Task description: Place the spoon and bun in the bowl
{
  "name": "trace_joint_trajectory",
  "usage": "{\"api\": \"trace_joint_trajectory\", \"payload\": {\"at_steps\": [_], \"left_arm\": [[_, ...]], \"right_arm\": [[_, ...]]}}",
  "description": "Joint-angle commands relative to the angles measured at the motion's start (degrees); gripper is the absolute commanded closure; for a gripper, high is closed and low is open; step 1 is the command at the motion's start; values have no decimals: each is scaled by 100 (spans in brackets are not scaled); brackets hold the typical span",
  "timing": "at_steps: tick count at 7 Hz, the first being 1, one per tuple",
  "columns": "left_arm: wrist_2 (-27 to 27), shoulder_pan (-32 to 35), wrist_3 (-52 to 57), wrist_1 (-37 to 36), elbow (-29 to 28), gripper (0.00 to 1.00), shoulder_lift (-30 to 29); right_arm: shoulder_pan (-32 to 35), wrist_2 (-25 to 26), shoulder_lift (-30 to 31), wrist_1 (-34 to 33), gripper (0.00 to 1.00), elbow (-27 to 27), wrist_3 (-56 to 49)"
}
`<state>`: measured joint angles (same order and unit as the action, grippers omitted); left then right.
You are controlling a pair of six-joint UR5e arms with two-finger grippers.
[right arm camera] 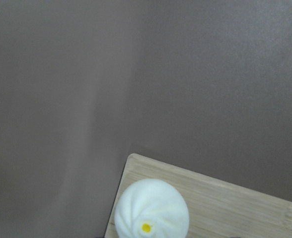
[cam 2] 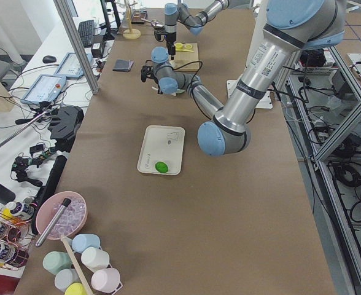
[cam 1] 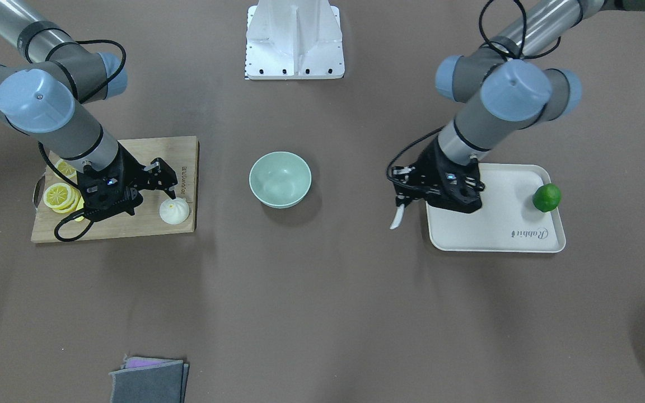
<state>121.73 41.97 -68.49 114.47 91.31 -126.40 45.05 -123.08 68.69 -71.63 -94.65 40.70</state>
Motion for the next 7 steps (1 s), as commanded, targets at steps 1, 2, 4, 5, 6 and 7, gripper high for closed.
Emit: {"api": "trace_joint_trajectory", "payload": {"at_steps": [1,2,4,5,6,7], "left_arm": [[-500,-399,-287,-4,-156,100,-402],[-597,-531,-557,-4,-322,100,-664],[-913,-733,-639,22,-535,100,-921],[-941,-795,-674,40,-596,100,-948],[-1158,-900,-761,66,-718,100,-1087],[-1413,-1066,-771,93,-841,100,-1150]], "right_arm": [[-58,4,-136,0,29,209,-1],[-75,4,-241,0,30,297,-1],[-84,-5,-251,0,60,298,-27],[-84,-14,-242,0,77,298,-27],[-84,-14,-251,0,93,298,-27],[-84,-14,-242,0,100,306,-36]]}}
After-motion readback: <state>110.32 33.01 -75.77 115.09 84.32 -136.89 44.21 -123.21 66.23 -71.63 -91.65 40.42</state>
